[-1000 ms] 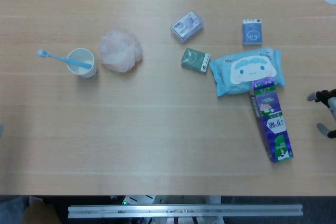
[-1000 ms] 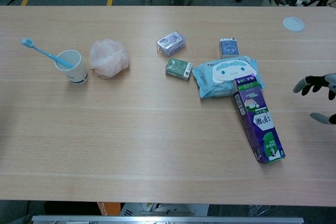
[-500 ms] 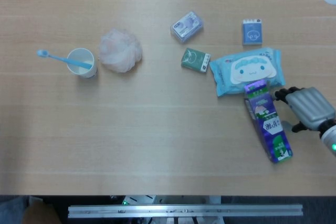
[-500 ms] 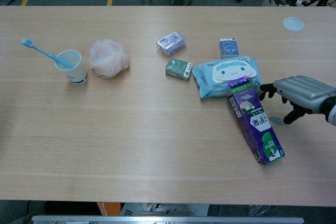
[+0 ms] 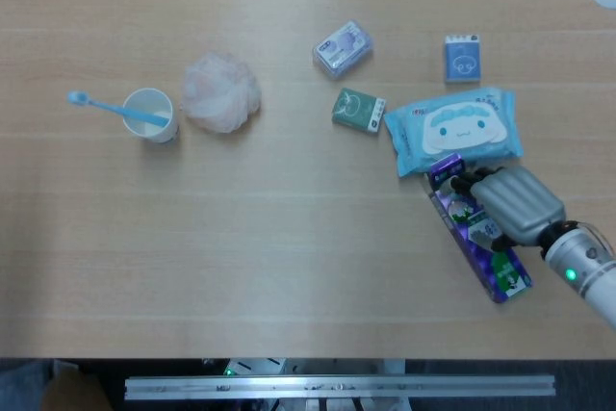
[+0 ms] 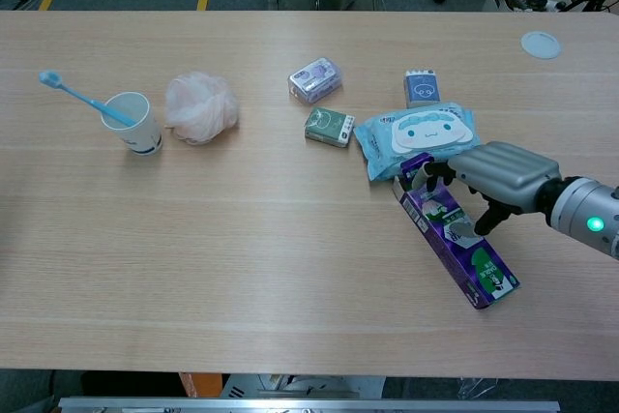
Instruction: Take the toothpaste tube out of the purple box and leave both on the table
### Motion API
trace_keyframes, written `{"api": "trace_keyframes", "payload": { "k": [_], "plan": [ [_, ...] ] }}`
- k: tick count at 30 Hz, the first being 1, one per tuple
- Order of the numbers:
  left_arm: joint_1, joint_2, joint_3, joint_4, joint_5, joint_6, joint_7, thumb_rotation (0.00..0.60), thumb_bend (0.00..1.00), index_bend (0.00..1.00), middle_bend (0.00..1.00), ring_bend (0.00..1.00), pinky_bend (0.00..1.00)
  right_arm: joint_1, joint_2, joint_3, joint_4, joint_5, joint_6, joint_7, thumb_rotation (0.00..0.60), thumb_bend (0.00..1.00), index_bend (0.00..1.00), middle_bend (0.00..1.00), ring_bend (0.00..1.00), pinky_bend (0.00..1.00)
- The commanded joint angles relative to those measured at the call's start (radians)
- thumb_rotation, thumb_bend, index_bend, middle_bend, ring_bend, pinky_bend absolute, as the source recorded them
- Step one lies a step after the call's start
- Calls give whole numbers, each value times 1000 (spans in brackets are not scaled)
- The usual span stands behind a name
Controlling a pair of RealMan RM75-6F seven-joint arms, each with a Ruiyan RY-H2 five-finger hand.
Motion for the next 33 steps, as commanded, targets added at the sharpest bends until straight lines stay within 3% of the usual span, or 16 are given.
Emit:
{"api": "trace_keyframes", "payload": {
  "k": [1, 9, 18, 33],
  "plan": [
    [1, 2, 2, 1, 0, -1, -3, 600, 270, 114, 84, 77, 110, -9, 46, -31, -34, 10, 27, -23, 600, 254, 250, 313, 289, 431],
    [-3, -9, 4, 7, 5, -11, -5, 600, 270, 114, 84, 77, 111, -26, 93, -66, 11, 54, 31, 11, 600, 253, 250, 313, 288, 431],
    [3, -3, 5, 7, 4, -3, -7, 600, 270, 114, 84, 77, 110, 16, -11, -58, 105, 86, -24, 19, 600, 253, 250, 313, 289, 431],
    [13, -2, 4, 18, -3, 6, -22, 600, 270, 113, 84, 77, 110, 101, -104, -26, 32, 87, -31, -37, 600, 253, 250, 312, 289, 431]
  ]
}}
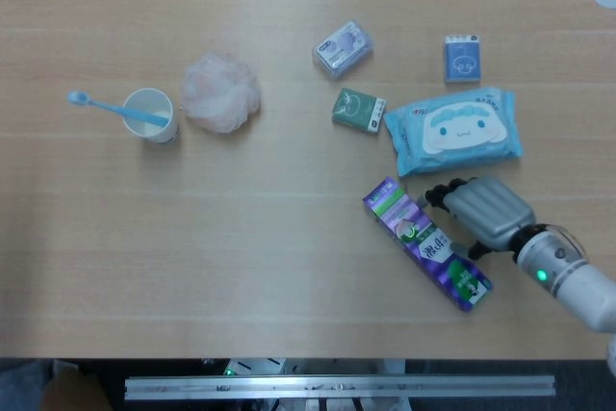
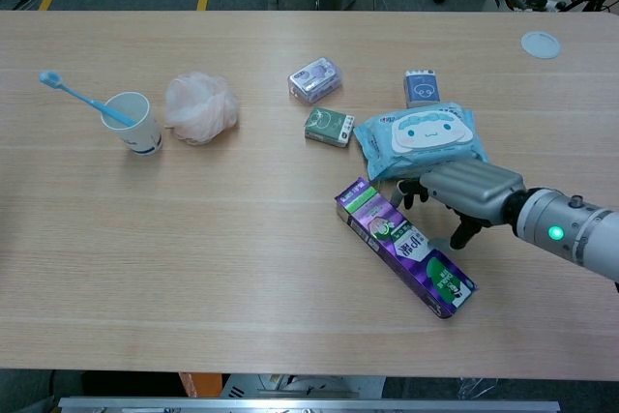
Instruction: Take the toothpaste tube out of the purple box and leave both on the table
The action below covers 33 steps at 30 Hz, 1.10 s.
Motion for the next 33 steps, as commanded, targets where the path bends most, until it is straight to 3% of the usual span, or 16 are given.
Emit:
{"api": "trace_keyframes", "payload": {
  "k": [1, 8, 14, 22, 33],
  "plan": [
    [3, 2, 1, 1, -1, 3, -3, 600, 270, 113, 84, 77, 110, 12, -8, 7, -16, 4, 3, -8, 600, 253, 250, 313, 288, 431],
    [11, 9, 1, -2, 0, 15, -5, 600, 270, 114, 84, 77, 110, 25, 5, -12, -115, -82, 15, 15, 600, 253, 250, 312, 288, 431],
    [13, 12, 1, -6, 2, 15, -4, 600, 270, 114, 84, 77, 111, 31, 70, -73, -185, -206, -27, 93, 600, 254, 250, 313, 288, 431],
    [3, 6, -1, -15, 13, 7, 9, 600, 270, 114, 84, 77, 110, 30, 124, -150, -202, -355, -50, 183, 600, 254, 250, 312, 290, 365],
    [1, 6, 0, -29, 16, 4, 25, 600, 270, 114, 84, 77, 110, 52, 137, -190, -200, -377, -105, 138, 600, 255, 250, 312, 293, 317]
  ]
}}
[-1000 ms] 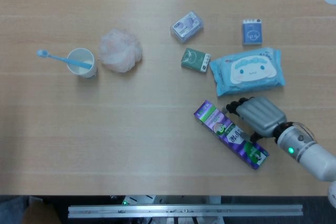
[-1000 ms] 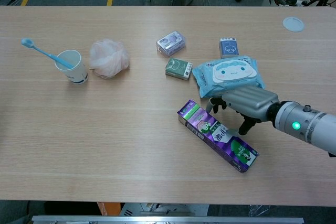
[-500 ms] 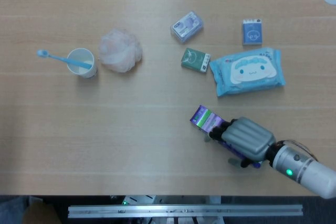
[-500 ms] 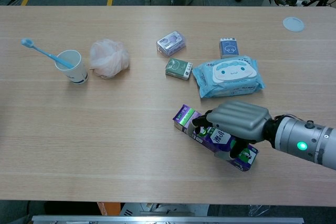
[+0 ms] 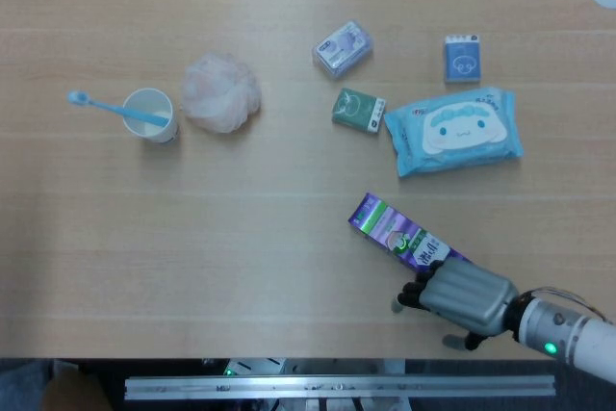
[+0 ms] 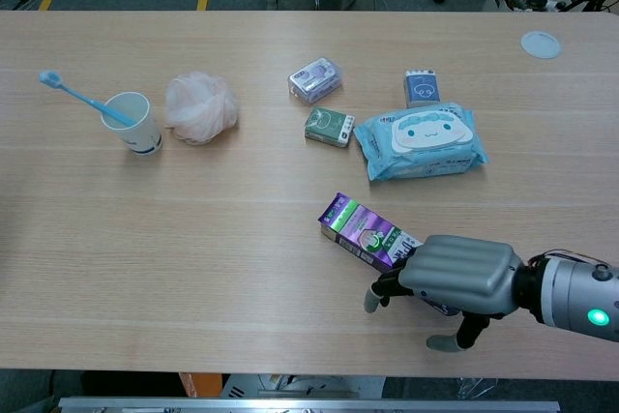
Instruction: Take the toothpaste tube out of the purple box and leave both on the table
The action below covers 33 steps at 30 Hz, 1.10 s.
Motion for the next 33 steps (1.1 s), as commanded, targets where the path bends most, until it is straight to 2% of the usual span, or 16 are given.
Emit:
{"api": "trace_keyframes", "payload": {
  "k": [1, 11, 18, 25, 33],
  "plan": [
    [0, -1, 1, 0, 1, -1, 1, 600, 270, 114, 84, 77, 110, 3, 0, -4, -1, 12, -9, -14, 600, 254, 250, 312, 293, 317],
    [7, 5, -1, 2, -2, 10, -5, 600, 270, 114, 84, 77, 110, 7, -50, 1, 7, -14, -11, 4, 600, 254, 250, 313, 293, 317],
    [11, 3, 4, 6, -2, 10, -11, 600, 270, 114, 84, 77, 110, 11, -66, -22, 46, 7, -47, -7, 600, 255, 250, 312, 293, 317],
    [9, 1, 2, 9, 1, 8, -15, 600, 270, 114, 84, 77, 110, -12, -13, -30, 66, 39, -2, -4, 600, 255, 250, 312, 293, 317],
    [4, -2, 1, 9, 0, 1, -14, 600, 270, 114, 84, 77, 111, -38, 48, 8, 97, 112, 71, 7, 600, 255, 250, 312, 293, 317]
  ]
}}
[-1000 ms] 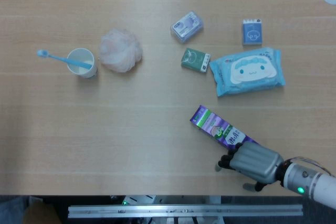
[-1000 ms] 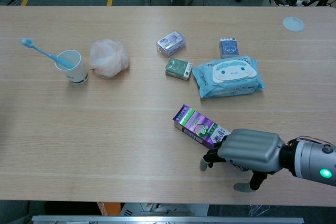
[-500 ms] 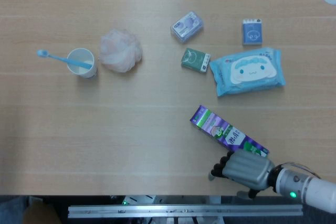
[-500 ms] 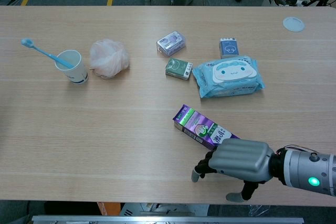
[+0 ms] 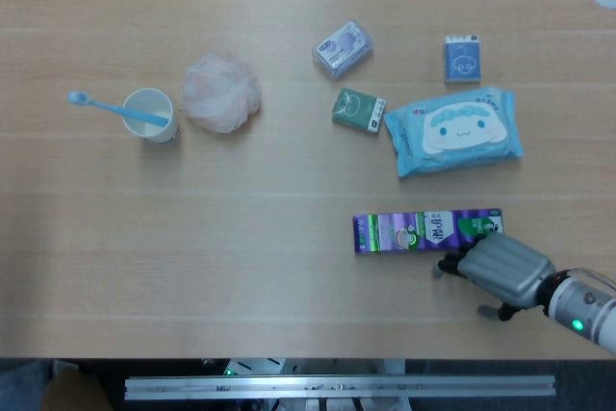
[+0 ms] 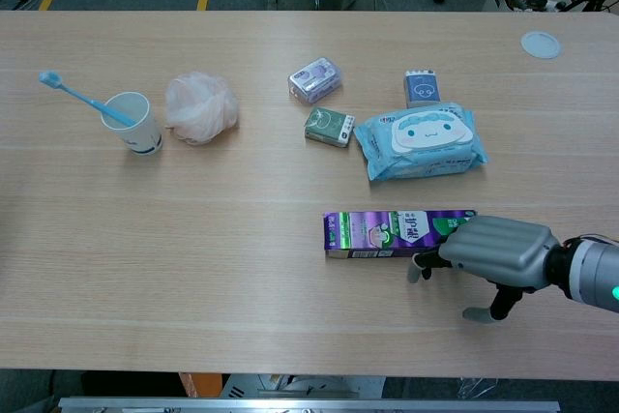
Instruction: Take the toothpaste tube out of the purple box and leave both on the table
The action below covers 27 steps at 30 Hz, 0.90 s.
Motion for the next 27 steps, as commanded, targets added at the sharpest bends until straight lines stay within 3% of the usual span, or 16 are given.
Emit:
{"api": "trace_keyframes", "payload": {
  "k": [1, 6, 9, 14, 27],
  "plan": [
    [-1, -1, 0, 0, 0, -1, 1, 600, 270, 114, 84, 77, 111, -16, 21, 21, -7, 10, 40, 17, 600, 255, 250, 312, 293, 317],
    [-2, 0, -1, -2, -3, -4, 3, 600, 270, 114, 84, 77, 111, -44, 35, 48, -18, -16, 117, 63, 600, 247, 250, 312, 295, 318],
    [-6, -1, -1, -4, 1, -8, 4, 600, 270, 114, 84, 77, 111, -61, 15, 80, 20, -7, 173, 16, 600, 177, 242, 313, 276, 318],
    [-6, -1, -2, -4, -3, -10, 4, 600, 270, 113, 84, 77, 110, -64, -34, 104, 49, 49, 173, -64, 600, 94, 226, 310, 249, 318],
    [-3, 6, 3, -2, -9, -15, -11, 600, 270, 114, 84, 77, 110, -44, -127, 124, 117, 159, 135, -195, 600, 88, 223, 306, 245, 318]
  ]
}}
